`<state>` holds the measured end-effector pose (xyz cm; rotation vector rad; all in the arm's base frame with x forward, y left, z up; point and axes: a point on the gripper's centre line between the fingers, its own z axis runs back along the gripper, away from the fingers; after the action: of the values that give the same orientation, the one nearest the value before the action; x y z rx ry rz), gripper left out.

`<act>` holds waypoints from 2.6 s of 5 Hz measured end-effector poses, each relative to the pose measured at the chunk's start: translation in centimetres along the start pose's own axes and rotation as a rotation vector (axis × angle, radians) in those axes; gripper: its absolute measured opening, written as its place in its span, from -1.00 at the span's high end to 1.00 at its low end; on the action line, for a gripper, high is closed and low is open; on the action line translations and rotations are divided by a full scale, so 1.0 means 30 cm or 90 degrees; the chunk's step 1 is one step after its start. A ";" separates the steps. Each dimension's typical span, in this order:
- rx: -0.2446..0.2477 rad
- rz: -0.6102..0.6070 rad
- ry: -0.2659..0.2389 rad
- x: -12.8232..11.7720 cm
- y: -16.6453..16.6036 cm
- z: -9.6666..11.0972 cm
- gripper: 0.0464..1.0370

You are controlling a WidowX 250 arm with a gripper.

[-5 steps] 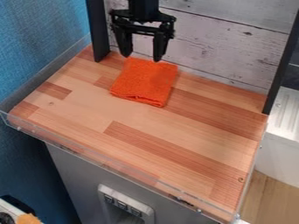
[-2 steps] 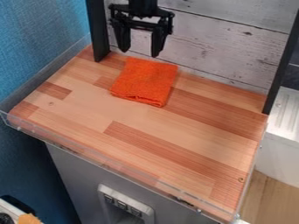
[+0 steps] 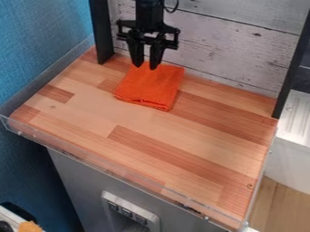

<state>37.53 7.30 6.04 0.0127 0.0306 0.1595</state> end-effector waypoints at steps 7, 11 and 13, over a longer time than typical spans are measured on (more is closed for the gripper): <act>-0.007 -0.016 -0.021 0.028 -0.054 -0.153 0.98; -0.007 -0.083 0.003 -0.098 -0.122 -0.160 0.64; -0.011 -0.097 -0.022 -0.161 -0.156 -0.054 -0.48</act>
<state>33.46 1.94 4.50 -0.0036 -0.0048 0.0070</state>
